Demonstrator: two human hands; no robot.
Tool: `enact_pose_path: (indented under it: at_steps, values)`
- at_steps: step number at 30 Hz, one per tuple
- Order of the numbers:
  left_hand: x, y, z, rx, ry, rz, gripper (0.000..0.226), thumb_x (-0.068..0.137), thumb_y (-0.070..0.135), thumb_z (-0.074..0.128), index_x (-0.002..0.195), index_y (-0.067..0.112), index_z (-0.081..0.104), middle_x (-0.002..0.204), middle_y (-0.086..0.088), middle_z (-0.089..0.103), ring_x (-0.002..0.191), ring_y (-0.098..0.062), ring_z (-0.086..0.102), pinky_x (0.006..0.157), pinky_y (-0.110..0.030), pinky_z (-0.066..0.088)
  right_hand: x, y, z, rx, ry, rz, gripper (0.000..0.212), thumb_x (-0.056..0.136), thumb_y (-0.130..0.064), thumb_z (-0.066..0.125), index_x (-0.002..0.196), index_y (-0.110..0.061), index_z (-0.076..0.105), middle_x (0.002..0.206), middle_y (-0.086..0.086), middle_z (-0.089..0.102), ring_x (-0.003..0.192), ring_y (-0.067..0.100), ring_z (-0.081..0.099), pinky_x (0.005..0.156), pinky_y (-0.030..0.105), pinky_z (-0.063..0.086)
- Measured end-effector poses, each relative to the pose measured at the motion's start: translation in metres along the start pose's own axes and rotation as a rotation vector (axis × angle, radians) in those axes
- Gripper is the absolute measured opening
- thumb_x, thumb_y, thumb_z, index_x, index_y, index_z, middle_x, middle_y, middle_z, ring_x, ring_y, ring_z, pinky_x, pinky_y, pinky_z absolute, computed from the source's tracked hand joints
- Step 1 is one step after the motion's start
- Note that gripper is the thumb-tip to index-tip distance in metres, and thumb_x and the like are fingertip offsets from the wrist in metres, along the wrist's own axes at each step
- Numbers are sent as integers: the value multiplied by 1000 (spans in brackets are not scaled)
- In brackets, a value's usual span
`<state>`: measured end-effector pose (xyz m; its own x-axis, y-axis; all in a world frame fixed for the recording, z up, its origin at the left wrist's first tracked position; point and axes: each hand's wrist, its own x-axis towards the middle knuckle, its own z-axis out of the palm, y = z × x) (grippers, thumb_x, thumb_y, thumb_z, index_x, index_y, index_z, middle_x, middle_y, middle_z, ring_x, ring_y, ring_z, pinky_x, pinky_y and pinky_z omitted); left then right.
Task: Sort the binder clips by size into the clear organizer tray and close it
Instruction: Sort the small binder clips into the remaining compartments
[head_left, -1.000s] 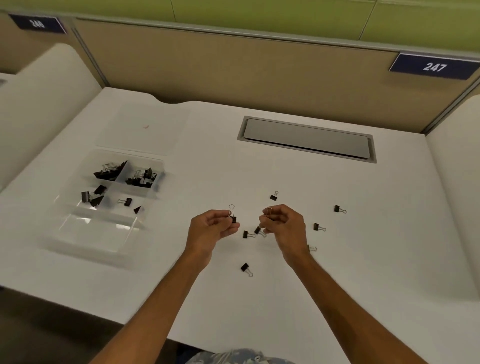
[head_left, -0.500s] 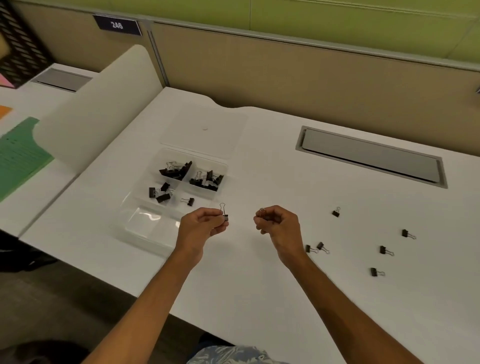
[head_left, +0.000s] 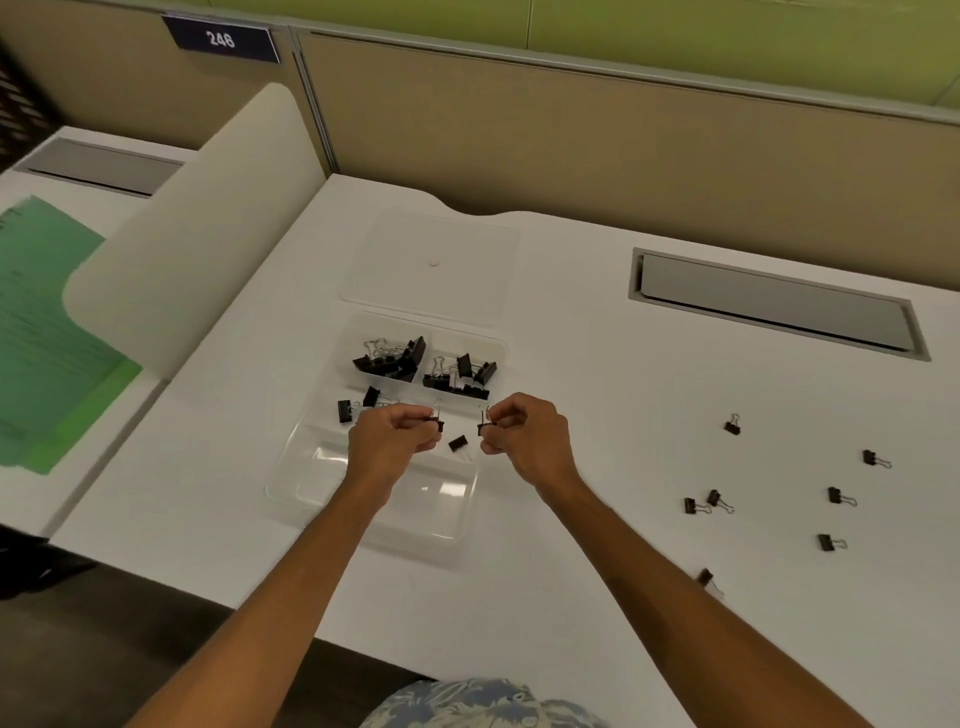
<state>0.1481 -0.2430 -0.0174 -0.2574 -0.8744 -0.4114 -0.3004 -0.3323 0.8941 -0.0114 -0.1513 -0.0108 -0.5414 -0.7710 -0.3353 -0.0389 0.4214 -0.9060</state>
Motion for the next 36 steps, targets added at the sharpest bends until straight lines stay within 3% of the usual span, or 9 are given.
enact_pose_path:
  at_steps: [5, 9, 11, 13, 19, 22, 25, 32, 36]
  values:
    - [19, -1, 0, 215, -14, 64, 21, 77, 4, 80, 96, 6, 74, 79, -10, 74, 71, -21, 74, 72, -34, 62, 19, -2, 22, -275, -29, -43, 17, 83, 3, 72, 93, -10, 72, 94, 10, 74, 81, 19, 73, 73, 20, 57]
    - [30, -3, 1, 469, -26, 163, 20, 78, 11, 80, 97, 14, 75, 81, -1, 75, 70, -12, 70, 75, -31, 60, 31, -1, 38, -461, -48, -69, 15, 84, -3, 74, 98, -10, 71, 94, 10, 73, 74, 16, 72, 67, 20, 57]
    - [32, -2, 2, 566, -18, 197, 22, 79, 16, 80, 100, 16, 75, 87, -1, 75, 74, -12, 68, 77, -32, 59, 36, -1, 45, -540, -30, -89, 13, 84, -9, 75, 96, -11, 70, 91, 10, 72, 72, 20, 71, 70, 30, 61]
    - [34, -2, 2, 614, -22, 219, 22, 79, 19, 80, 100, 16, 75, 89, 0, 75, 78, -11, 67, 76, -29, 56, 38, -2, 49, -607, -24, -123, 9, 85, -11, 74, 92, -11, 69, 88, 10, 71, 71, 23, 71, 72, 39, 61]
    - [40, -5, -1, 621, -73, 245, 20, 84, 13, 75, 103, 14, 75, 100, -1, 75, 89, -11, 68, 80, -24, 53, 41, -6, 53, -756, -111, -135, 14, 86, -6, 68, 99, -13, 70, 97, 8, 71, 76, 26, 71, 74, 37, 60]
    - [42, -5, -8, 609, -71, 265, 22, 90, 5, 66, 106, 17, 75, 110, 2, 73, 98, -11, 66, 86, -20, 50, 40, -4, 50, -717, -103, -157, 18, 90, -3, 62, 102, -14, 70, 101, 6, 71, 77, 25, 71, 75, 38, 61]
    - [42, -4, -15, 570, -48, 273, 25, 92, 3, 61, 103, 21, 74, 112, 5, 70, 87, -5, 64, 69, -8, 45, 36, -2, 40, -606, -35, -175, 20, 92, -3, 57, 101, -15, 71, 100, 3, 72, 73, 22, 71, 73, 40, 61]
    - [22, 6, 0, 488, -81, 331, 20, 92, 8, 63, 103, 20, 73, 103, 9, 69, 69, -5, 62, 57, -13, 52, 9, 4, 0, -369, 119, -180, 16, 93, -8, 57, 94, -17, 71, 87, -7, 69, 53, 10, 67, 57, 20, 54]
    - [4, 10, 29, 464, -133, 410, 18, 92, 11, 62, 104, 19, 73, 97, 9, 71, 75, -1, 63, 64, -9, 48, -10, 17, -27, -315, 208, -129, 16, 92, -8, 57, 91, -16, 71, 86, -7, 70, 55, 12, 68, 60, 24, 56]
